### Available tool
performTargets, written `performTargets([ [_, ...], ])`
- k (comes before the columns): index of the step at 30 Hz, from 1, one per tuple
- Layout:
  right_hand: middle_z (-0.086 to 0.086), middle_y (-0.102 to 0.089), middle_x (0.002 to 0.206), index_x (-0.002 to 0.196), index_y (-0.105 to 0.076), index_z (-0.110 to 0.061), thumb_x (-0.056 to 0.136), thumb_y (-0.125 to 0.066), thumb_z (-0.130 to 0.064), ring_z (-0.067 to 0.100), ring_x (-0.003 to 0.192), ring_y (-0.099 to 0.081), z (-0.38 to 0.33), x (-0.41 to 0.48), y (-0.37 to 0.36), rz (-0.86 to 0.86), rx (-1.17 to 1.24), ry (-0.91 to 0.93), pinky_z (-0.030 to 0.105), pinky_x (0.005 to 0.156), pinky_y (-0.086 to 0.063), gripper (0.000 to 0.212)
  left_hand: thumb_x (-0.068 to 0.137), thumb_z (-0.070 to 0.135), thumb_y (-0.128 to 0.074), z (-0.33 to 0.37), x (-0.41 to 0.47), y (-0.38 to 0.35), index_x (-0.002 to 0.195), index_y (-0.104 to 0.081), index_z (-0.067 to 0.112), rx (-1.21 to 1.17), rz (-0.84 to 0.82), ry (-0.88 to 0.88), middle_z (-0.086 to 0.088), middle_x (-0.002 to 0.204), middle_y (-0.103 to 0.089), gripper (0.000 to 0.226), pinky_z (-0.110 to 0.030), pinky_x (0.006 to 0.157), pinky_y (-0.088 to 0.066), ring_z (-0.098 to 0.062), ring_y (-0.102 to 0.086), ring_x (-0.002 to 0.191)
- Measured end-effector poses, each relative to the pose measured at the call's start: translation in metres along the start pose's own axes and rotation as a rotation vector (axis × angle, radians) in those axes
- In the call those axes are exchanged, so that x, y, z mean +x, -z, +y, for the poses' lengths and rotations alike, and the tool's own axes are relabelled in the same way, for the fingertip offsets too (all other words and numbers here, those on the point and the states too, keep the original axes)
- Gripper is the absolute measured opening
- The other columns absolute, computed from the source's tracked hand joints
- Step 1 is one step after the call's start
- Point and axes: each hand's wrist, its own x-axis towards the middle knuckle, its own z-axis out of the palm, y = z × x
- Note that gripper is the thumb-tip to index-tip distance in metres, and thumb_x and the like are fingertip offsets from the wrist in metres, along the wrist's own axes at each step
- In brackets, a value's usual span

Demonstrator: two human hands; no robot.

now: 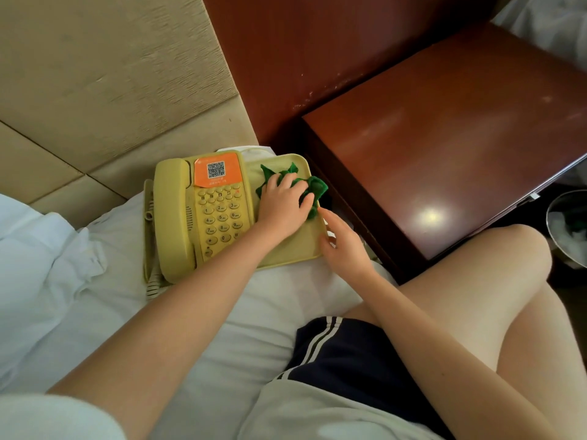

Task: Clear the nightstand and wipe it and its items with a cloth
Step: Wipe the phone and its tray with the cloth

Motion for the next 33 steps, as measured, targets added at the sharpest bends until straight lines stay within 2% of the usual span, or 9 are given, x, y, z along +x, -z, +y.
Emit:
performTargets([
  [3,0.006,-0.041,0.146,0.143,-0.038,-0.013,0.092,-0.042,0.004,0.018,0.134,-0.039,-0.001,0.0,-0.002,0.012,0.033,-0.018,0.023,0.102,-0.036,0.053,0.096,0.026,-0.048,0.005,-0.03,0.001,0.121,-0.06,0.013,0.021,-0.024,-0.06,-0.009,0.141,-0.046,0.03,-0.047,0.105,-0.029,-0.041,-0.033,0.129],
  [6,0.003,-0.047,0.139,0.141,-0.04,-0.013,0.09,-0.043,0.008,0.018,0.125,-0.047,-0.005,-0.002,-0.001,0.041,0.07,-0.009,0.025,0.102,-0.04,0.056,0.083,0.015,-0.066,0.006,-0.058,-0.004,0.102,-0.068,0.01,0.081,0.088,-0.172,-0.016,0.118,-0.062,0.019,-0.052,0.084,-0.047,-0.049,-0.053,0.103],
  [11,-0.01,-0.048,0.111,0.145,-0.026,-0.031,0.086,-0.041,0.012,0.023,0.101,-0.058,-0.014,-0.008,0.004,0.05,0.115,-0.017,0.037,0.088,-0.05,0.075,0.075,0.011,-0.074,0.006,-0.067,-0.009,0.096,-0.071,0.012,0.05,0.138,-0.161,-0.014,0.108,-0.066,0.021,-0.049,0.07,-0.051,-0.045,-0.057,0.089],
  [15,-0.019,-0.053,0.11,0.14,-0.042,-0.02,0.09,-0.043,0.007,0.012,0.099,-0.06,-0.013,-0.007,0.004,0.06,0.126,-0.029,0.03,0.087,-0.051,0.057,0.091,0.018,-0.054,0.009,-0.035,-0.009,0.114,-0.063,0.013,0.023,0.08,-0.023,-0.01,0.133,-0.053,0.025,-0.051,0.088,-0.041,-0.043,-0.044,0.117],
  [18,-0.034,-0.049,0.096,0.127,-0.045,-0.035,0.088,-0.044,0.01,-0.007,0.078,-0.058,-0.014,-0.008,0.006,0.078,0.146,-0.022,0.022,0.079,-0.049,0.059,0.098,0.03,-0.038,0.006,0.003,-0.001,0.134,-0.048,0.023,0.035,-0.011,0.145,-0.002,0.15,-0.032,0.038,-0.054,0.107,-0.024,-0.035,-0.023,0.135],
  [21,-0.034,-0.047,0.097,0.116,-0.036,-0.044,0.089,-0.044,0.01,-0.01,0.077,-0.055,-0.015,-0.008,0.007,0.08,0.161,-0.029,0.017,0.073,-0.048,0.061,0.097,0.038,-0.034,0.009,0.023,0.002,0.143,-0.037,0.029,0.021,-0.096,0.247,-0.001,0.155,-0.021,0.046,-0.063,0.109,-0.007,-0.034,-0.009,0.142],
  [26,-0.035,-0.047,0.097,0.118,-0.037,-0.043,0.089,-0.044,0.009,-0.015,0.077,-0.054,-0.013,-0.005,0.005,0.073,0.164,-0.045,0.023,0.075,-0.05,0.06,0.099,0.035,-0.033,0.006,0.018,-0.002,0.143,-0.037,0.026,0.073,-0.061,0.182,-0.004,0.155,-0.024,0.046,-0.053,0.113,-0.014,-0.037,-0.014,0.141],
  [28,-0.033,-0.049,0.098,0.122,-0.038,-0.04,0.09,-0.045,0.008,-0.016,0.076,-0.055,-0.011,-0.005,0.005,0.074,0.181,-0.034,0.017,0.073,-0.049,0.058,0.099,0.03,-0.036,0.004,0.011,-0.005,0.14,-0.043,0.021,0.058,-0.021,0.112,-0.006,0.152,-0.03,0.043,-0.047,0.114,-0.016,-0.036,-0.02,0.139],
  [33,-0.012,-0.052,0.116,0.141,-0.039,-0.019,0.094,-0.046,0.0,0.003,0.093,-0.057,-0.007,-0.007,0.005,0.09,0.205,-0.057,0.007,0.072,-0.048,0.051,0.1,0.028,-0.037,0.006,-0.028,-0.002,0.142,-0.041,0.02,0.095,-0.105,-0.033,-0.007,0.153,-0.028,0.043,-0.047,0.114,-0.016,-0.04,-0.02,0.138],
])
